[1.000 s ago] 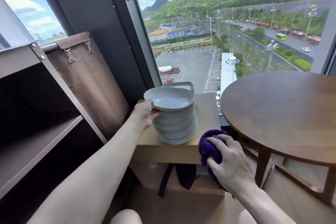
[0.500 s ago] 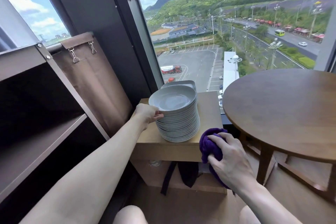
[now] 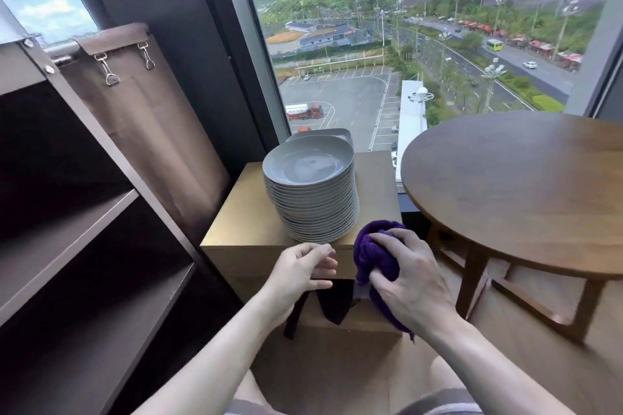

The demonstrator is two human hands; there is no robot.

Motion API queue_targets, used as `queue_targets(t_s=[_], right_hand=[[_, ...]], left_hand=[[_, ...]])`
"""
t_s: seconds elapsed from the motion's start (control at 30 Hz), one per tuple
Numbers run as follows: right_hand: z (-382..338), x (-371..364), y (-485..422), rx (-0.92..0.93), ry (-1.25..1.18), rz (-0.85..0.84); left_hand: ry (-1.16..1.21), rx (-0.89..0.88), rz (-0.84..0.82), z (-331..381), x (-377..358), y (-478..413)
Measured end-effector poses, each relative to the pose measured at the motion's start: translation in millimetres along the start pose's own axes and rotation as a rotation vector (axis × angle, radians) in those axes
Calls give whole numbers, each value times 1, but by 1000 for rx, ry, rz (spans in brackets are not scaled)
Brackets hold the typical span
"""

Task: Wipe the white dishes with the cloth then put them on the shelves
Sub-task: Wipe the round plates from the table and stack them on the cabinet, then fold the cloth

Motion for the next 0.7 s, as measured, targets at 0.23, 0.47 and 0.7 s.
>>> queue_targets(t_s=[0.23, 0.47, 0.7], right_hand=[[-21, -20, 21, 4, -144, -93], [-34, -35, 36, 10, -263, -290], [-8, -29, 22, -341, -387, -178]], left_hand=[[30, -117, -187, -9, -18, 33], [124, -73, -228, -37, 9, 20], [-45, -276, -369, -36, 19, 24]])
Point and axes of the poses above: each hand's wrist, its own y-axis away from the middle knuckle, its own x-axis out of the back of the hand, z = x × y, the point moved 6 cm from there along -y, towards the middle knuckle, and after that the axes turned 11 degrees about z, right-handed, at the moved point
